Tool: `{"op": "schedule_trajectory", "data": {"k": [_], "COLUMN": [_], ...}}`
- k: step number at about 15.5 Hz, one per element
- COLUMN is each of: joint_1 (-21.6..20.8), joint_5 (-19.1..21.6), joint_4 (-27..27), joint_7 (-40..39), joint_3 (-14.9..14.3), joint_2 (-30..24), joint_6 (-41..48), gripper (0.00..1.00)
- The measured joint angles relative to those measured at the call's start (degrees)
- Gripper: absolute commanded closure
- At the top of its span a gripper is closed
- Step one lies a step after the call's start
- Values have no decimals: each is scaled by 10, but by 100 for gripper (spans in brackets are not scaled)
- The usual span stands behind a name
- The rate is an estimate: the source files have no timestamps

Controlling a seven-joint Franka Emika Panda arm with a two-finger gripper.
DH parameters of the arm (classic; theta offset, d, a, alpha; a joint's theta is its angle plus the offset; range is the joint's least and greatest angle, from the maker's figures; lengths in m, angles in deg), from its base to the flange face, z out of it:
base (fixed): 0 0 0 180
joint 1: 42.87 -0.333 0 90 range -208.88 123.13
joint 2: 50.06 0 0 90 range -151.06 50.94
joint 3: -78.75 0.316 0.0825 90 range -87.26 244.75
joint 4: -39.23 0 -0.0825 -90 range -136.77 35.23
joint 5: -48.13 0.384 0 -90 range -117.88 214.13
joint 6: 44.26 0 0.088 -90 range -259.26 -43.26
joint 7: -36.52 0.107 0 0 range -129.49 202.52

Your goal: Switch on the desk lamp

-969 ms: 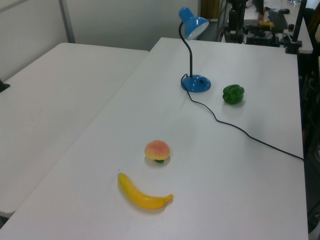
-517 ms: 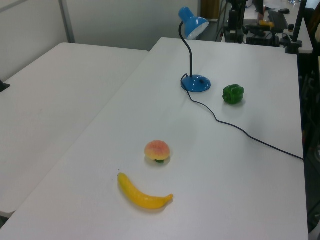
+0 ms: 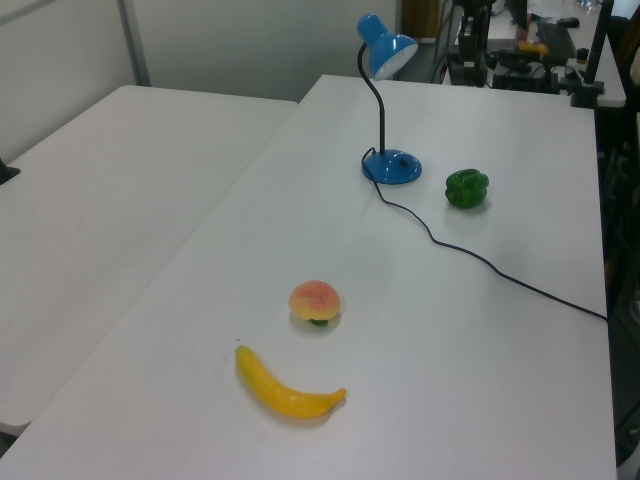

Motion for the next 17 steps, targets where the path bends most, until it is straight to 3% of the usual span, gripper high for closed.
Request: {"op": "schedule_trajectory", "data": {"k": [10,17], "joint_1": [0,23], "joint_5": [0,0], "joint_4": [-4,-66], "joint_7": [-1,-1], "joint_3": [0,0], "joint_2": [1,13], "joint_6": [-12,-98], "gripper": [100,100]}}
